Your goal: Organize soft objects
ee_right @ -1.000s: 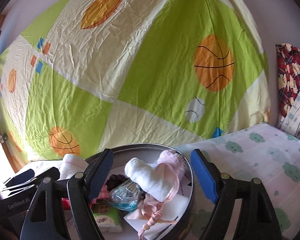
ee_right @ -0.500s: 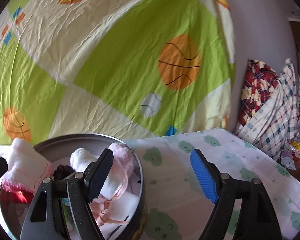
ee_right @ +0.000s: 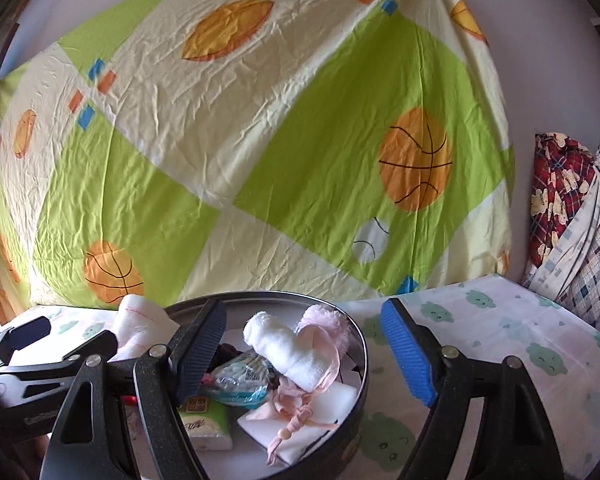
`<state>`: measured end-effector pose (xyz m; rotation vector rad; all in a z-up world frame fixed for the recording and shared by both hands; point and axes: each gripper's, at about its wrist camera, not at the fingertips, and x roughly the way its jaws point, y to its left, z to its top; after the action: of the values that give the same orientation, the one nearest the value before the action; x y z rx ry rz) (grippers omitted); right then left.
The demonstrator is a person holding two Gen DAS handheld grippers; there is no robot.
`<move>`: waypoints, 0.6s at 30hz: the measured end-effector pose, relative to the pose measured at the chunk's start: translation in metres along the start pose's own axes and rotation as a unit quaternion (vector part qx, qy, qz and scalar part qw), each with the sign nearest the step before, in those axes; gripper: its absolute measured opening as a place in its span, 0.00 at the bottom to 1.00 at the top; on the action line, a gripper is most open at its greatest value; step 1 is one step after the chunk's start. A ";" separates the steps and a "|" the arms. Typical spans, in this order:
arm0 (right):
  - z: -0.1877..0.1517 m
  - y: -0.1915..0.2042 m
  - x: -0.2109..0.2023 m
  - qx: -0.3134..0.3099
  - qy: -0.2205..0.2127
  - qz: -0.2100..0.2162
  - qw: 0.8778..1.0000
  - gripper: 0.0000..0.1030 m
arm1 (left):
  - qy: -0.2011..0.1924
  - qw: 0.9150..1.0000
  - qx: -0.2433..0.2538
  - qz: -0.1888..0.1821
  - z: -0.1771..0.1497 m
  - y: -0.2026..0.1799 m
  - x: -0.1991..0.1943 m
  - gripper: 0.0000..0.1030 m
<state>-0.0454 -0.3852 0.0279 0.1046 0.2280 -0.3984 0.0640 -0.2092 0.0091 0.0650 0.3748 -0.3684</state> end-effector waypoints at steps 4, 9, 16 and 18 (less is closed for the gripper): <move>-0.001 0.007 -0.012 -0.009 -0.016 -0.006 1.000 0.79 | -0.018 1.000 0.008 -0.003 -0.005 -0.004 -0.009 1.00; -0.001 0.005 -0.026 0.008 -0.035 -0.011 0.999 0.79 | -0.041 0.999 0.027 0.005 -0.013 -0.010 -0.023 1.00; -0.003 0.005 -0.034 0.024 -0.041 -0.003 0.999 0.80 | -0.046 0.999 0.018 -0.008 -0.019 -0.011 -0.034 1.00; -0.004 0.006 -0.036 0.022 -0.046 -0.005 0.999 0.80 | -0.051 0.999 0.017 -0.008 -0.019 -0.012 -0.036 1.00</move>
<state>-0.0762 -0.3657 0.0335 0.1287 0.1288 -0.4171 0.0219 -0.2054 0.0049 0.0754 0.2682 -0.3921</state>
